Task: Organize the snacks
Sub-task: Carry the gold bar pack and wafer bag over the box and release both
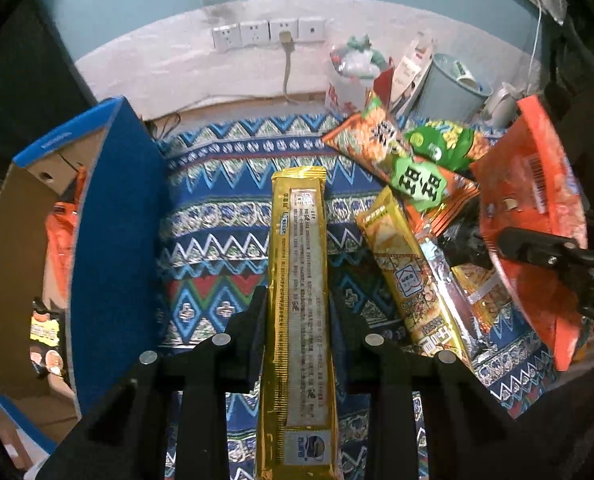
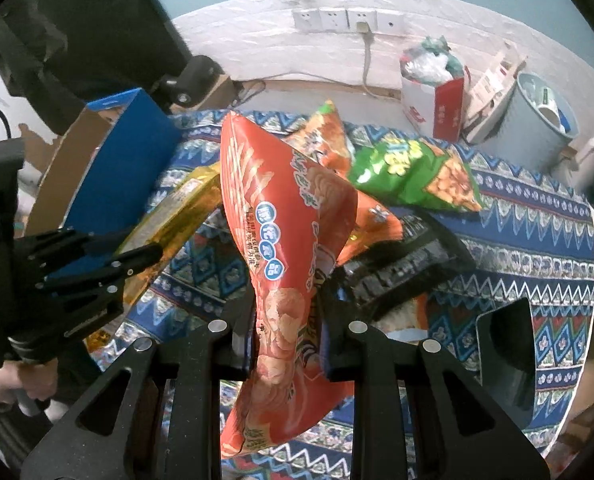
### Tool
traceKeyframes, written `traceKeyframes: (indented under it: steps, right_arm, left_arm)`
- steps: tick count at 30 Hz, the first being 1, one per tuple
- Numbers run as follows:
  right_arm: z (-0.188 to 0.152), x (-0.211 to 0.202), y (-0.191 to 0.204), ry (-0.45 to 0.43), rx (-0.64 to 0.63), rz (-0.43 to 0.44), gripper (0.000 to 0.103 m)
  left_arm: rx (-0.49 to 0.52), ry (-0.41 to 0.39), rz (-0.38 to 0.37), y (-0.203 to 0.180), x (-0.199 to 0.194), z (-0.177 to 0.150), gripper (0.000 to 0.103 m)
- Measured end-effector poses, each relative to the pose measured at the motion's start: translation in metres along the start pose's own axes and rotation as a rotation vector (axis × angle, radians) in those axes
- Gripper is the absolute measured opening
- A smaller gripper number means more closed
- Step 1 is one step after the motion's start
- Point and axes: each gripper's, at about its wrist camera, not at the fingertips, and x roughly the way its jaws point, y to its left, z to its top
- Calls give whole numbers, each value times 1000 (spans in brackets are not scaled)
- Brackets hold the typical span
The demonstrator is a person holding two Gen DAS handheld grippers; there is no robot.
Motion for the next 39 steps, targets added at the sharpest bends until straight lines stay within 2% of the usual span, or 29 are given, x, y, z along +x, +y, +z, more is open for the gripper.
traceKeyframes:
  steps: [11, 23, 30, 39]
  right_arm:
    - [16, -9, 42, -52, -57, 37, 23]
    - [47, -5, 101, -91, -117, 87, 23]
    - [69, 10, 143, -92, -158, 118, 23]
    - [94, 31, 217, -87, -247, 193, 23]
  left_arm:
    - [-60, -87, -30, 33, -41, -3, 29]
    - [-129, -235, -21, 90, -102, -8, 29]
    - [-205, -270, 45, 141, -109, -15, 29]
    - [-351, -247, 103, 215, -97, -40, 29]
